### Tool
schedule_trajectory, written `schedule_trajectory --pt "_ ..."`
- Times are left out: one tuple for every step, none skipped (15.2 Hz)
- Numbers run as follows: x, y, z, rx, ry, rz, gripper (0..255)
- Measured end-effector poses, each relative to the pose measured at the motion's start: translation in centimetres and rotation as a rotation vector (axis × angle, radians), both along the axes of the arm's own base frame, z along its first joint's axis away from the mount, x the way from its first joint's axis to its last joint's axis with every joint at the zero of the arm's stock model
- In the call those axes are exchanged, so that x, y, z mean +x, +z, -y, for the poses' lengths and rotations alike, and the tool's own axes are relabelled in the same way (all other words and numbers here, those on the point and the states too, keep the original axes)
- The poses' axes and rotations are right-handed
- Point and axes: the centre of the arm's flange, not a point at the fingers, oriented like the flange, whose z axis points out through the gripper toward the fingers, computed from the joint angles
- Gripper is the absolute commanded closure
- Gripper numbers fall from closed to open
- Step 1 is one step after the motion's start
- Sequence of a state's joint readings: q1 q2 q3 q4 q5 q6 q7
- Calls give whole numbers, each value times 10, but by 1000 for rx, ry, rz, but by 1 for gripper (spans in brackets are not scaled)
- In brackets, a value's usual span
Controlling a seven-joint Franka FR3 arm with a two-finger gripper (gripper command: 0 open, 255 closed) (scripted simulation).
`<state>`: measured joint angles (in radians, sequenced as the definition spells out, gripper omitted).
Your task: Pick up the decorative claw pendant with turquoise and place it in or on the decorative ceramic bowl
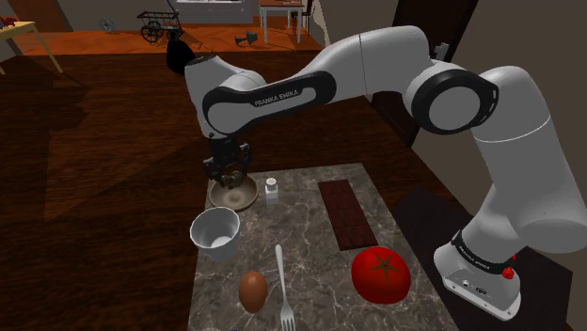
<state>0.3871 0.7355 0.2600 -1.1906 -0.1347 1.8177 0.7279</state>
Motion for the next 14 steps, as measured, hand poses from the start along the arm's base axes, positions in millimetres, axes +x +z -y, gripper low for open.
schedule_trajectory --pt "1 -6 1 0 0 0 255" --pt "2 -11 1 1 0 1 255" --pt "1 -13 -1 2 0 3 255" --pt "1 -16 0 3 1 4 255" --pt "2 -21 -2 4 1 5 255" --pt "1 -25 -2 4 1 4 255" --pt "0 -26 -2 5 2 4 255" --pt "0 -27 -3 6 3 4 255" --pt "0 -27 -3 7 4 4 255" --pt "0 -27 -3 6 4 4 255" --pt "-1 -27 -3 7 4 4 255" --pt "-1 -27 -3 7 4 4 255" --pt "-1 -28 -3 7 4 5 0" --pt "0 -31 -2 4 2 3 0"
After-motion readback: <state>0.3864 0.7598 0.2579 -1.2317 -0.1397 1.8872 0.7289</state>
